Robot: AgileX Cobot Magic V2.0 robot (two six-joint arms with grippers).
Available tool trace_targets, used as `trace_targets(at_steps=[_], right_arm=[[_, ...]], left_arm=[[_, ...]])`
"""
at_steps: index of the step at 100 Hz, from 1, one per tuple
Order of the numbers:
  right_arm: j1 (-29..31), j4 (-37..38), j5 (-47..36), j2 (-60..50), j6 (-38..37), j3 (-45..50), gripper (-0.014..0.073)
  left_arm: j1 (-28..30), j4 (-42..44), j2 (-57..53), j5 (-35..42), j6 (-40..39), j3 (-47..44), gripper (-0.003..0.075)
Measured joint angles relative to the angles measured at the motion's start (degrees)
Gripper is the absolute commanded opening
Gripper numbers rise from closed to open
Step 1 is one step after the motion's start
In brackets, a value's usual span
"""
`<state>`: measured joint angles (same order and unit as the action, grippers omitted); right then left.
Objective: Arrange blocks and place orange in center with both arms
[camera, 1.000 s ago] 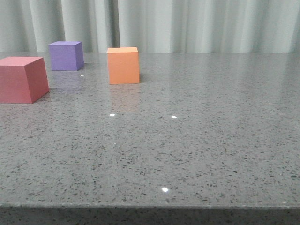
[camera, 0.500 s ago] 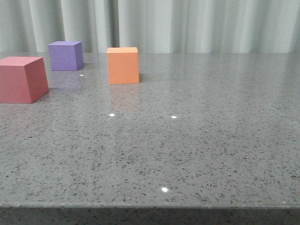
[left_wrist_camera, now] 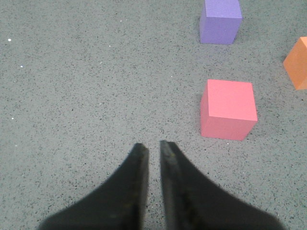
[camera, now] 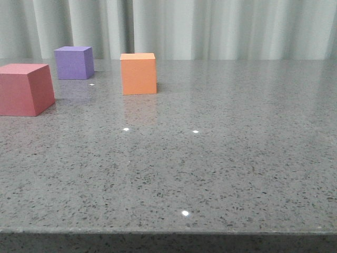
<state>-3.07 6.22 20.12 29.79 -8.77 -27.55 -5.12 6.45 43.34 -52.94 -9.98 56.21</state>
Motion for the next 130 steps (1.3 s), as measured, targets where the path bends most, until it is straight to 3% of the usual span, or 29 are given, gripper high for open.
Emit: trace_targets(at_steps=[10, 16, 29, 52, 71, 106, 130], right_arm=[[0.0, 0.0, 0.0, 0.0, 0.0, 0.0, -0.0067], [0.0, 0.0, 0.0, 0.0, 0.0, 0.0, -0.0067], [0.0, 0.0, 0.0, 0.0, 0.0, 0.0, -0.0067], [0.0, 0.0, 0.0, 0.0, 0.0, 0.0, -0.0067], [0.0, 0.0, 0.0, 0.0, 0.0, 0.0, -0.0067], [0.0, 0.0, 0.0, 0.0, 0.0, 0.0, -0.0067], [0.0, 0.0, 0.0, 0.0, 0.0, 0.0, -0.0067]], left_arm=[[0.0, 0.0, 0.0, 0.0, 0.0, 0.0, 0.0591], [0.0, 0.09, 0.0, 0.0, 0.0, 0.0, 0.0718], [0.0, 0.81, 0.0, 0.0, 0.0, 0.0, 0.0638], [0.0, -1.76, 1.52, 1.99, 0.0, 0.6, 0.064], [-1.85, -7.47, 10.66, 2.68, 0.0, 4.99, 0.064], [-13.95, -8.01, 36.08, 4.96, -0.72, 23.73, 0.064], [-19.78, -4.58, 51.82, 4.03, -7.08, 40.52, 0.064]])
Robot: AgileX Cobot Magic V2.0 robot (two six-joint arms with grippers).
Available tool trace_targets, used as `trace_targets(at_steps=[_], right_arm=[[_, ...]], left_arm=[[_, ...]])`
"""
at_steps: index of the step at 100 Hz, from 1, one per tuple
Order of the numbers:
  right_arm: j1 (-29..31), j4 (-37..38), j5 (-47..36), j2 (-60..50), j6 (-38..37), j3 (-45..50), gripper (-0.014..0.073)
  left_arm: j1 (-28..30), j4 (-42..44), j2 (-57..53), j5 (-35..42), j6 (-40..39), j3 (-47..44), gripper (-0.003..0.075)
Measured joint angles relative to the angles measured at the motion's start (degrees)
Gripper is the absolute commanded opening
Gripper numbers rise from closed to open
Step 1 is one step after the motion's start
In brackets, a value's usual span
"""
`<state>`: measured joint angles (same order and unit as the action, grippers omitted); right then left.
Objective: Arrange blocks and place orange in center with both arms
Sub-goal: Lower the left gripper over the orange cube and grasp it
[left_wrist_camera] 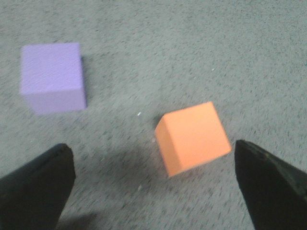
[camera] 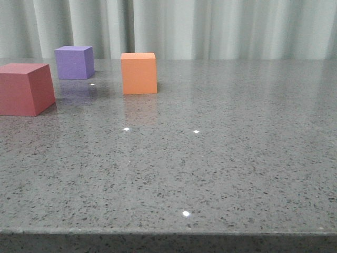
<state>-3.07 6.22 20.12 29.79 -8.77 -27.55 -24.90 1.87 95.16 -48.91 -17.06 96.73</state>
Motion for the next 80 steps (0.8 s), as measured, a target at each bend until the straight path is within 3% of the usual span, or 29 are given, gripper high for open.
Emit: trace_targets(at_steps=[33, 80], right_arm=[[0.0, 0.0, 0.0, 0.0, 0.0, 0.0, -0.0067], [0.0, 0.0, 0.0, 0.0, 0.0, 0.0, -0.0067]], left_arm=[[-6.9, 4.72, 14.32, -4.17, -5.23, 13.5, 0.064], [-8.37, 8.82, 18.94, -4.9, -9.01, 14.53, 0.064]])
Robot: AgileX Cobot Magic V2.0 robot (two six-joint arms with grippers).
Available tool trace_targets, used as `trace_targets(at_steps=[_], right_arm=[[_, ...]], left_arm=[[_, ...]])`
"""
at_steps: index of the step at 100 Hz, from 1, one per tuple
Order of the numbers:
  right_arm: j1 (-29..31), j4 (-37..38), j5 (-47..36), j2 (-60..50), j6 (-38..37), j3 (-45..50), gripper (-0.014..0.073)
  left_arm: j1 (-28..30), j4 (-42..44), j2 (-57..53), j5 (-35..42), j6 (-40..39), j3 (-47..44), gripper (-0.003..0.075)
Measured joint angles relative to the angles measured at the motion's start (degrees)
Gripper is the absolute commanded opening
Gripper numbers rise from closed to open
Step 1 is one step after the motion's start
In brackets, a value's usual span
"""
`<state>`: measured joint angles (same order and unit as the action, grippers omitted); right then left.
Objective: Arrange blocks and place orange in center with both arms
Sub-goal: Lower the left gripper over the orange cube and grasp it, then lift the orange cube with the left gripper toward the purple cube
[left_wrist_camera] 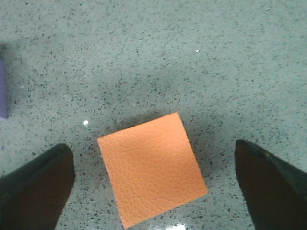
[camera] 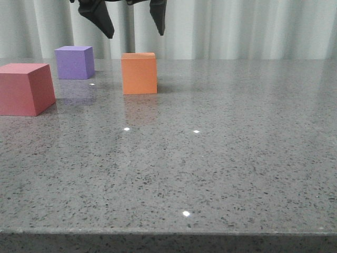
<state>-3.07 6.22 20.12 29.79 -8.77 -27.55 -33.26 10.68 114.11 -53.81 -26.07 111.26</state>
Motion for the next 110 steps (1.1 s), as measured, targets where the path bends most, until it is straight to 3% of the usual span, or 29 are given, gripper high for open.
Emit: trace_targets(at_steps=[59, 68, 88, 110], right_arm=[[0.0, 0.0, 0.0, 0.0, 0.0, 0.0, -0.0067], [0.0, 0.0, 0.0, 0.0, 0.0, 0.0, -0.0067], [0.0, 0.0, 0.0, 0.0, 0.0, 0.0, -0.0067], [0.0, 0.0, 0.0, 0.0, 0.0, 0.0, -0.0067]], left_arm=[[0.0, 0.13, 5.83, -0.39, -0.79, 0.0, 0.0629], [0.0, 0.13, 6.49, -0.39, -0.79, 0.0, 0.0567], [-0.08, 0.24, 6.61, -0.62, -0.79, 0.11, 0.034], [-0.08, 0.34, 6.61, -4.96, 1.48, 3.78, 0.0328]])
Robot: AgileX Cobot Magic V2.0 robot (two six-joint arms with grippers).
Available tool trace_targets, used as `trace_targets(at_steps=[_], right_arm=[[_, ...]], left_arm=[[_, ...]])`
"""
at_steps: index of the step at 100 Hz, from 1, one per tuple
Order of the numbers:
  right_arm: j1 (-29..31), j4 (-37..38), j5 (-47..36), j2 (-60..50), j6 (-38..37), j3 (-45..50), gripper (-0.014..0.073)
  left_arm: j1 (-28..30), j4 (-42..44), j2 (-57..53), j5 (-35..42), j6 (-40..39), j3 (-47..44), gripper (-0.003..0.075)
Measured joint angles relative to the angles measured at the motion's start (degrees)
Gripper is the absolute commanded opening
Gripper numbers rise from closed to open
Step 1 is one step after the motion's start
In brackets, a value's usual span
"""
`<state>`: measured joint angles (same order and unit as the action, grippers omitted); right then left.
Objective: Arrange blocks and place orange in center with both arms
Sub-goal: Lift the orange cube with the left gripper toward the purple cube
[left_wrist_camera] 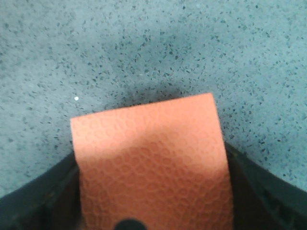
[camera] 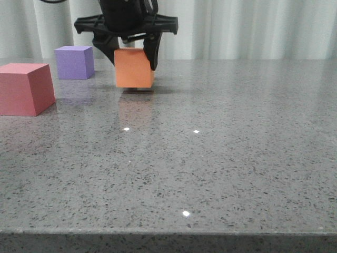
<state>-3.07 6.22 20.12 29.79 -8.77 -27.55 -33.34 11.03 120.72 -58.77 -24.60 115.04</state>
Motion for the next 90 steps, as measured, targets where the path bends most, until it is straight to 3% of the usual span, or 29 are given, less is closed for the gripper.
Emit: trace_targets(at_steps=[41, 90], right_arm=[[0.0, 0.0, 0.0, 0.0, 0.0, 0.0, -0.0067], [0.0, 0.0, 0.0, 0.0, 0.0, 0.0, -0.0067]], left_arm=[[1.23, -0.45, -8.33, -3.66, 10.15, 2.89, 0.0328], [15.71, -8.2, -14.84, -6.01, 19.25, -2.72, 0.0328]])
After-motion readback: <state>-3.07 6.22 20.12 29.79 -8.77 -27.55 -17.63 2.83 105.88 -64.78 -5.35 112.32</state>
